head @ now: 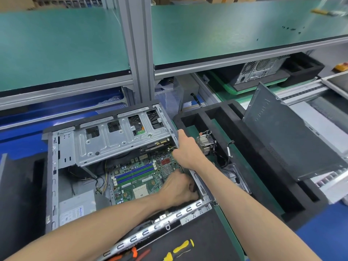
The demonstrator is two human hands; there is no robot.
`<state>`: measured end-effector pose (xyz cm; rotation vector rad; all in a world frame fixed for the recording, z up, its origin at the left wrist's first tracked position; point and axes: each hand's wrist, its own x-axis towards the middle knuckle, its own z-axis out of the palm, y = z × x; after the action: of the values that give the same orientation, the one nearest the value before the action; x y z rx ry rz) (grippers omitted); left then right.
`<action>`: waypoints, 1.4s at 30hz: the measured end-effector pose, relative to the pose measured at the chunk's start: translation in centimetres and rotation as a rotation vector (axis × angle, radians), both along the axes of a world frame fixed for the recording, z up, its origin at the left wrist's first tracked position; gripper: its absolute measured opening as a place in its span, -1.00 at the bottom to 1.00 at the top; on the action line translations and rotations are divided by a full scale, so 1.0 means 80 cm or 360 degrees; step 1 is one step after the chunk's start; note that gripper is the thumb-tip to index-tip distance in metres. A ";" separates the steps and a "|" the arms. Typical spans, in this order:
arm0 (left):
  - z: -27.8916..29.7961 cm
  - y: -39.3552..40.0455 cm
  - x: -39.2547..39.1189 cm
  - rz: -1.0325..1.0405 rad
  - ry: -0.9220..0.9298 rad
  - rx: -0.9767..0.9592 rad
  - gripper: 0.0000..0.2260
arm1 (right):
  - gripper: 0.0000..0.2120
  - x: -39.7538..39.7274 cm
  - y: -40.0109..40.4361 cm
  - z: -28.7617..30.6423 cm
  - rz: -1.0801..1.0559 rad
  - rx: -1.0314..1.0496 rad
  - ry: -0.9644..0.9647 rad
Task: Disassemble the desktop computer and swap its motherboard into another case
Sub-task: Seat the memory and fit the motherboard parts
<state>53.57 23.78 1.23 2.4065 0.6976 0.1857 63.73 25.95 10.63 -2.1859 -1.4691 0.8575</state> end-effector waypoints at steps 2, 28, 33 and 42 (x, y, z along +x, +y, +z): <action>0.007 0.008 0.000 -0.0035 0.0100 0.0024 -0.66 | -0.56 -0.001 0.000 0.002 0.0007 -0.0004 -0.0019; 0.067 0.134 -0.113 0.0546 0.1425 0.0142 -0.71 | -0.54 -0.005 0.000 0.004 -0.0012 -0.0042 -0.0060; 0.052 0.141 -0.142 0.0726 0.1354 0.0090 -0.66 | -0.57 -0.005 -0.002 0.005 -0.0006 -0.0058 -0.0096; 0.076 0.142 -0.130 0.0527 0.1553 -0.0271 -0.74 | -0.51 -0.006 -0.001 0.005 -0.0002 -0.0046 -0.0112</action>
<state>43.15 35.10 7.33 2.1024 1.4549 -0.9358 63.24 25.86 11.01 -2.2593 -1.4967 0.8141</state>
